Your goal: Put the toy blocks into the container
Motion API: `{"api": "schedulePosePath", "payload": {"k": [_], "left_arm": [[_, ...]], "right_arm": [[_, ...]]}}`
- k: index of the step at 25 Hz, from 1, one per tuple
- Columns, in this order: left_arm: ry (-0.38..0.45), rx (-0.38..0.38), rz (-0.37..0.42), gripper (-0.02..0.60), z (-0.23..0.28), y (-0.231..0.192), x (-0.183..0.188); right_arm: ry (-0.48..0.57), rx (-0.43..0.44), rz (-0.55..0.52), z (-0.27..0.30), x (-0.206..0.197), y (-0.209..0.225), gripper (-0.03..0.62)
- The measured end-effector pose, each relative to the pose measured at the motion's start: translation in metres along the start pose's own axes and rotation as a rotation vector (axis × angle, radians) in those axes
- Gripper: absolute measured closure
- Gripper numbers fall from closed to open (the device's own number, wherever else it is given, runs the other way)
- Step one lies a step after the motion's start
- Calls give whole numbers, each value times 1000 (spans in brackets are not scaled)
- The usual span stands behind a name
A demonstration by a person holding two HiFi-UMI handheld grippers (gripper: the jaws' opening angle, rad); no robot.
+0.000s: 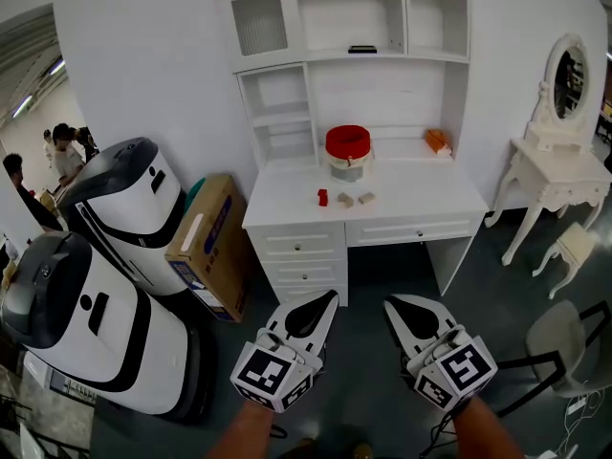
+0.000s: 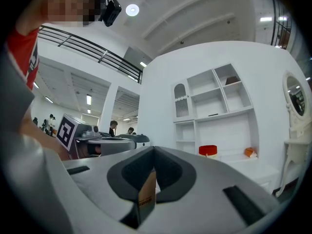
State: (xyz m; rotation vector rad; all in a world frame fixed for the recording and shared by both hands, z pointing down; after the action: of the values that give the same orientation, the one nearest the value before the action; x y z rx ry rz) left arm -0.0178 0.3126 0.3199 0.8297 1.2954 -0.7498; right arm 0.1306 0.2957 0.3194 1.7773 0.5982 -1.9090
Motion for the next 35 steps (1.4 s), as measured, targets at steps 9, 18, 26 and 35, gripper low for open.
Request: {"api": "schedulePosePath", "payload": {"k": [9,18,26,35], "left_arm": [[-26,53,-21,568,47,-59,-18],[-35,25,-21,568,128,-178,-40],[-86,-5,-38,555,197,-248,-65],[-197,55,-41,428,284,-297,-104]], "right_arm": [[-13,21,3,57,-6,48,572],[-18,-25,10,172,0,110,572],[-52,-49,11,241,-4,153,572],[-59,-2,13,299,-11,232,572]]}}
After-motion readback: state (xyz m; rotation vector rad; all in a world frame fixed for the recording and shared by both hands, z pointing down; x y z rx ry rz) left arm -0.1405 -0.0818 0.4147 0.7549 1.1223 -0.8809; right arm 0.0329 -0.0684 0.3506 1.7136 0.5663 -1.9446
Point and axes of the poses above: the fingertips, and each gripper's own axes: z forward along the fingers, y to its right, x out of its top, the point moved 5 cm from there along -z, backward along the fingers, and after that the axes turned 8 degrees about -y, right-handed, at the moved point
